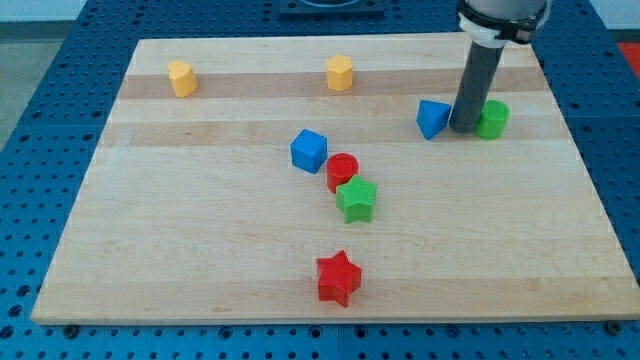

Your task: Move green circle on right side of yellow hexagon

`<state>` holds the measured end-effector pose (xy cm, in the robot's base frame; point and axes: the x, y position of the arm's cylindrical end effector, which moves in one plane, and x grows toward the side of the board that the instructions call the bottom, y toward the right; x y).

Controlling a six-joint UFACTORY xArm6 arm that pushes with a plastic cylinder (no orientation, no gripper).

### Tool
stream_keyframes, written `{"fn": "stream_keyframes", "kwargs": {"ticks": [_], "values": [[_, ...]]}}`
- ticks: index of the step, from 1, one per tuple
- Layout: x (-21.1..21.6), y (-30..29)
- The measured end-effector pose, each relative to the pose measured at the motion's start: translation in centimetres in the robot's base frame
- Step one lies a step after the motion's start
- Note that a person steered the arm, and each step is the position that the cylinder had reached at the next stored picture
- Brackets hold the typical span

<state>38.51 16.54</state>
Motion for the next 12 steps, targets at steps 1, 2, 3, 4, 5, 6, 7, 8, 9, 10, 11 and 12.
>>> {"fn": "stream_keyframes", "kwargs": {"ticks": [1,2,3,4,5,6,7,8,9,10,11,12], "values": [[2.4,0.4],[5.7,0.8],[6.9,2.5],[4.7,2.8],[4.7,2.8],[3.6,2.8],[1.4,2.8],[0.4,2.9],[-1.6,3.1],[-2.5,3.2],[-2.8,3.2],[-3.7,3.3]]}}
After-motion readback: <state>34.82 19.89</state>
